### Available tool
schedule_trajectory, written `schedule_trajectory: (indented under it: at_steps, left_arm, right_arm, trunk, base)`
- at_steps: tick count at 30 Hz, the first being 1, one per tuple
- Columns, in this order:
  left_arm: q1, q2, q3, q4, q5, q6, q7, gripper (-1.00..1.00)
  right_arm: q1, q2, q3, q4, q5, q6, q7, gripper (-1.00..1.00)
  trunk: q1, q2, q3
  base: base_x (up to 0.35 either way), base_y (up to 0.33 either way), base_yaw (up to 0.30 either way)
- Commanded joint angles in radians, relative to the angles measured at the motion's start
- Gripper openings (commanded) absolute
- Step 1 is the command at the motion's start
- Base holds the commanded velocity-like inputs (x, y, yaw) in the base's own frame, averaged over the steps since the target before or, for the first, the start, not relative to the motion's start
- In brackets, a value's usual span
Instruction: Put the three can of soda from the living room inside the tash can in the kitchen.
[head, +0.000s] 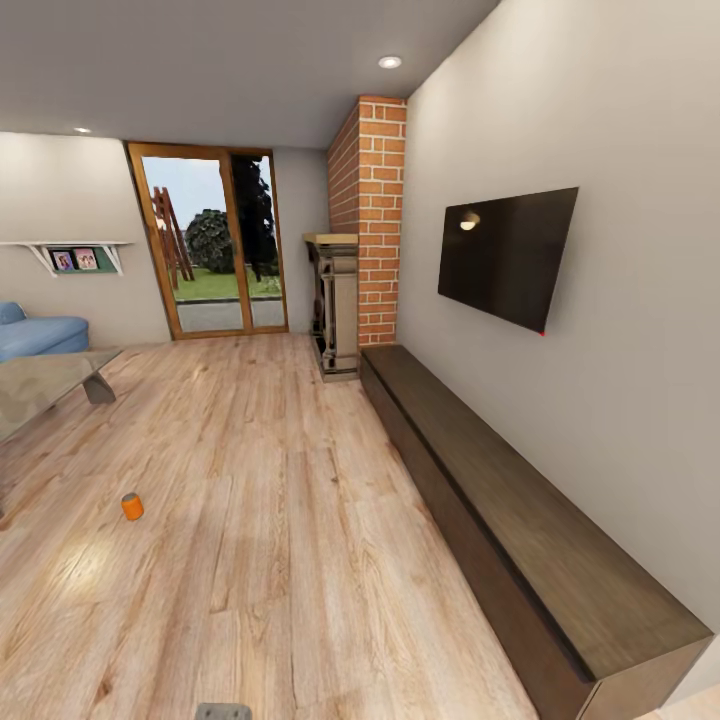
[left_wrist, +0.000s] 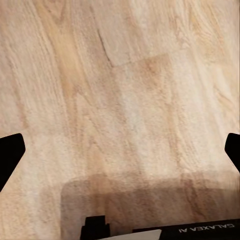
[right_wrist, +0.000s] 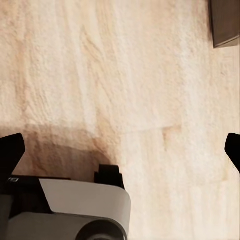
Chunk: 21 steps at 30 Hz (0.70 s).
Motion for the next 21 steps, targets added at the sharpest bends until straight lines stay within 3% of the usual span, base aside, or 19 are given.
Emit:
schedule_trajectory:
  at_steps: [1,21]
  left_arm:
    - [0.000,0.000,0.000,0.000,0.001,-0.001,0.000,1.00]
    - [0.000,0.001,0.008,0.002,0.003,0.002,-0.001,1.00]
  right_arm:
    - [0.000,0.000,0.000,0.001,0.000,-0.002,-0.001,1.00]
    - [0.000,0.003,0.000,0.002,0.002,-0.013,-0.009,1.00]
  trunk:
    - [0.000,0.000,0.000]
    - [0.000,0.000,0.000]
  base:
    - [0.000,0.000,0.000]
    - [0.000,0.000,0.000]
